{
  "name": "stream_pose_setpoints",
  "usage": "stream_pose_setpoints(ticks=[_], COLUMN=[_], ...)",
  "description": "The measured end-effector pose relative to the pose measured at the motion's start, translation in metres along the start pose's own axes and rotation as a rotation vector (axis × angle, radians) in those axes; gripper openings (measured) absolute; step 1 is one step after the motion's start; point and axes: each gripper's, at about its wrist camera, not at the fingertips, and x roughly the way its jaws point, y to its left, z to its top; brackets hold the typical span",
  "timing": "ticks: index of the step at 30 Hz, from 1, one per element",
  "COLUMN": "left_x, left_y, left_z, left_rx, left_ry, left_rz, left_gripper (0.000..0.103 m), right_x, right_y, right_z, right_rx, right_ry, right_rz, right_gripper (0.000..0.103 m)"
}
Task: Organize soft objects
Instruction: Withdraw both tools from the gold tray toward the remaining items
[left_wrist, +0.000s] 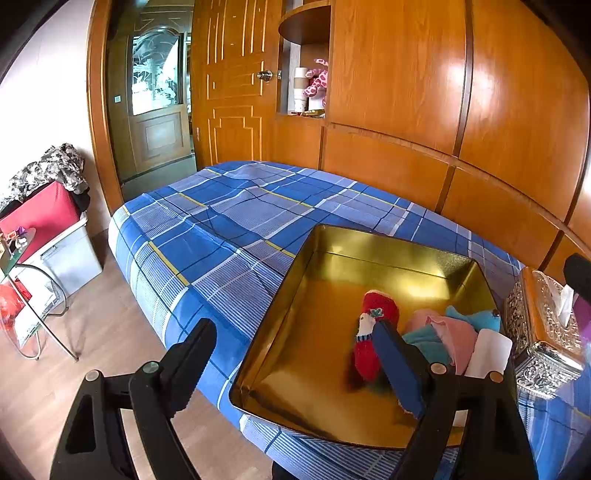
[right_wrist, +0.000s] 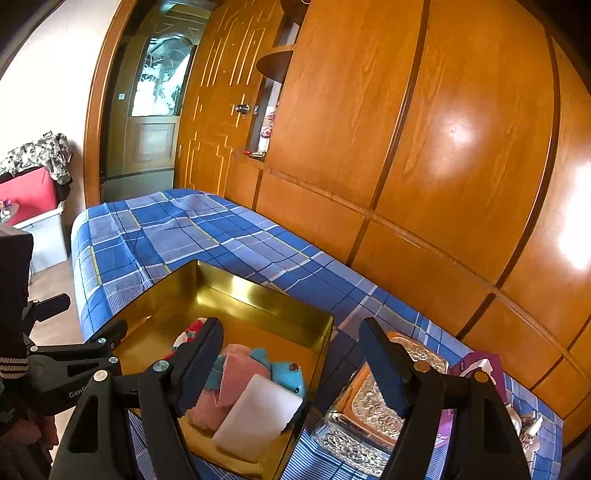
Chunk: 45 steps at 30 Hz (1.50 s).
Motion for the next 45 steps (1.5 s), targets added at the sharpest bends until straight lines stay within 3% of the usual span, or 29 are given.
stream_pose_setpoints(ticks=[13, 24, 34, 45], left_x=[-0.007, -0.022, -0.044, -0.073], left_y=[-0.007, -0.026, -0.071, -0.142], left_z=[-0.001, 0.005, 0.007, 0.004], left_rx=[0.031, 0.081, 0.196, 0.354], left_ry=[-0.005, -0.036, -0.075, -0.118], left_rz=[-0.008, -0.05, -0.133, -0.293], left_gripper=[0.087, 0.087, 0.087, 0.087], right_x=[-0.005, -0.007, -0.009, -0.018], right_y=[-0.006, -0.031, -0.085, -0.164], right_z=[-0.003, -0.013, -0.037, -0.075], right_rx=[0.022, 0.063, 0.142, 0.246], right_ry=[-0.01, -0.004, 0.03, 0.087], right_rz=[-0.003, -0.061, -0.156, -0.306], right_gripper=[0.077, 0.077, 0.077, 0.077])
